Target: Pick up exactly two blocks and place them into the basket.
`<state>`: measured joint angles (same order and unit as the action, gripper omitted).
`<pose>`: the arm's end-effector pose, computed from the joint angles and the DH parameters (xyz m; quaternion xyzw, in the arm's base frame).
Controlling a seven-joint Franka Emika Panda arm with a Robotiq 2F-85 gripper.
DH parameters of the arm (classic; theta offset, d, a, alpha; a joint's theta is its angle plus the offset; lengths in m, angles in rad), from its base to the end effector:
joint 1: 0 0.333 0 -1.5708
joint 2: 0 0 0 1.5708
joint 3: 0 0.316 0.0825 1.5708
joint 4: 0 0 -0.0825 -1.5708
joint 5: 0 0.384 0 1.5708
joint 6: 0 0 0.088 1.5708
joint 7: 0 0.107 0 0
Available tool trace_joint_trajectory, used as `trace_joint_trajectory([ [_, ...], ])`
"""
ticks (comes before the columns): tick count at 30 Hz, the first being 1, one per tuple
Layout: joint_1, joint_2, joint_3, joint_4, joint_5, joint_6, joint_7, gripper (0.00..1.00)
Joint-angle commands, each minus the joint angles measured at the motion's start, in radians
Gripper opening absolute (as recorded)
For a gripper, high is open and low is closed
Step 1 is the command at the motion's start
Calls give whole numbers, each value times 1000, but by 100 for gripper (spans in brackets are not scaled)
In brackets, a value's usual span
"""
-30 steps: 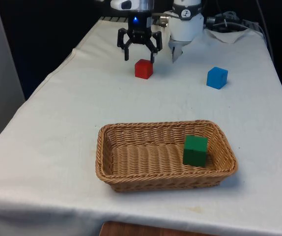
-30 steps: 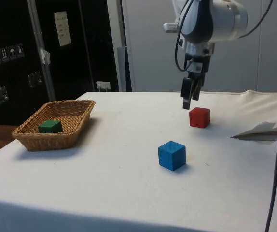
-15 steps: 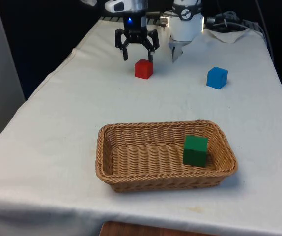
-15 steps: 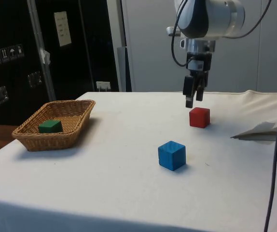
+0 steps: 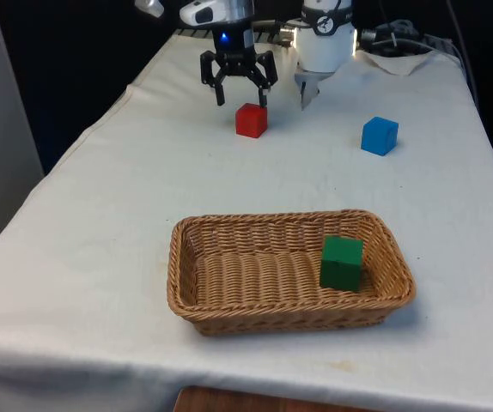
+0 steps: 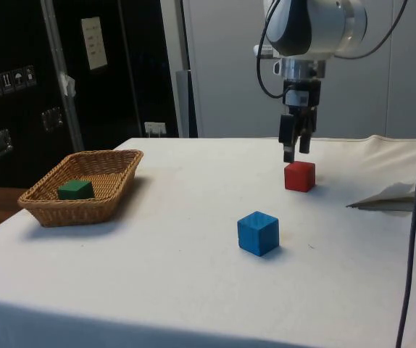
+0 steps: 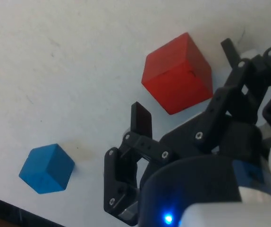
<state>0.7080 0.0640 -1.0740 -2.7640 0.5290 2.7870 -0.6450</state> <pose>0.3457 -0.1644 0.2050 -0.9921 0.1082 -0.0332 0.0533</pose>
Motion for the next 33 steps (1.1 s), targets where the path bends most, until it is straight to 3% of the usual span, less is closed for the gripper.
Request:
trace_joint_trajectory([
  [1,-2,-7,3,0,13,-1,-5,100],
  [17,2,-4,13,-5,19,-32,17,100],
  [18,3,3,7,-2,1,-37,23,100],
  [33,5,8,28,17,62,-91,40,100],
])
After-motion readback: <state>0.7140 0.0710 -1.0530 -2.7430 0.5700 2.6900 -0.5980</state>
